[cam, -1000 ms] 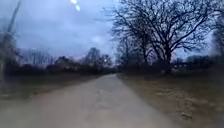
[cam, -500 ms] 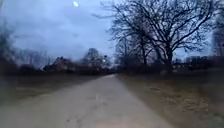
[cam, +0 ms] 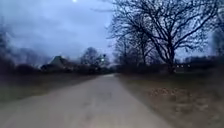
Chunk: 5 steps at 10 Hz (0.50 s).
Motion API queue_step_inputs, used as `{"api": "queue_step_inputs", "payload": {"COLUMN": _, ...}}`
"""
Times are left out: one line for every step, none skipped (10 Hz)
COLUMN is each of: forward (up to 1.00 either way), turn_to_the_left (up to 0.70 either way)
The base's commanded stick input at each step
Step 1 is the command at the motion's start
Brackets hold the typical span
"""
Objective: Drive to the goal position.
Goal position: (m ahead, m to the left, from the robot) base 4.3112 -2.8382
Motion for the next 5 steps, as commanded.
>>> {"api": "queue_step_inputs", "payload": {"forward": 1.0, "turn_to_the_left": 0.04}}
{"api": "queue_step_inputs", "payload": {"forward": 1.0, "turn_to_the_left": 0.04}}
{"api": "queue_step_inputs", "payload": {"forward": 1.0, "turn_to_the_left": 0.04}}
{"api": "queue_step_inputs", "payload": {"forward": 1.0, "turn_to_the_left": 0.04}}
{"api": "queue_step_inputs", "payload": {"forward": 1.0, "turn_to_the_left": 0.04}}
